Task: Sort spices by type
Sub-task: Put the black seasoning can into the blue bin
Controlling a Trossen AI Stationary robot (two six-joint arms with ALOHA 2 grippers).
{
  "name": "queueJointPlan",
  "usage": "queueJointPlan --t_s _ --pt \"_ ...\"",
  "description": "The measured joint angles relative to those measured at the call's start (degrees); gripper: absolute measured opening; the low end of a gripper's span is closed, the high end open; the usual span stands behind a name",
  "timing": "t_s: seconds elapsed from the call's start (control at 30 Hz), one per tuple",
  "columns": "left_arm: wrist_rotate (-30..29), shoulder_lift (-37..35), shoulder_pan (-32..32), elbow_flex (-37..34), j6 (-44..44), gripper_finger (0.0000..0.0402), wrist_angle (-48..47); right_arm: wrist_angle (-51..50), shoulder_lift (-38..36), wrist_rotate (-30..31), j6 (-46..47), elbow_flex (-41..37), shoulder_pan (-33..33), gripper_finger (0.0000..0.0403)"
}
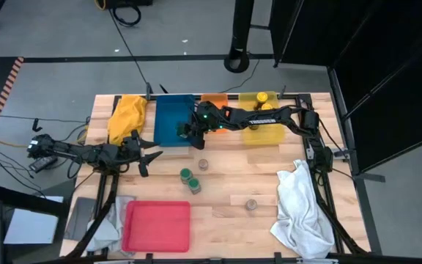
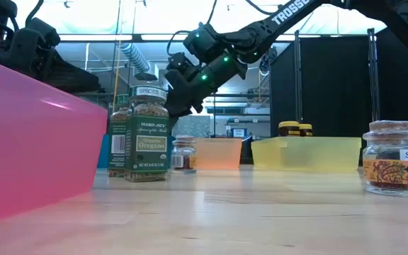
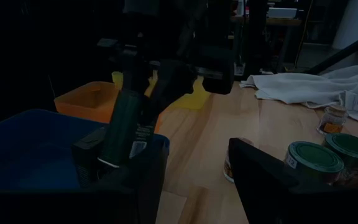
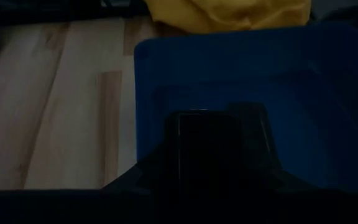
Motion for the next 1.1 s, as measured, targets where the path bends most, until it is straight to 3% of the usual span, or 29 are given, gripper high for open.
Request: queueJointPlan --t_s 0.43,1.1 --pt "-3.62 0.00 0.01 -0.09 1.44 0.0184 0.78 -5.93 0.00 1.66 -1.99 6.22 0.01 0.0137" --pt "-3.78 0.00 0.01 -0.09 2.49 0.0184 1.22 -11.12 0.00 0.21 -3.57 11.58 0.37 0.0137"
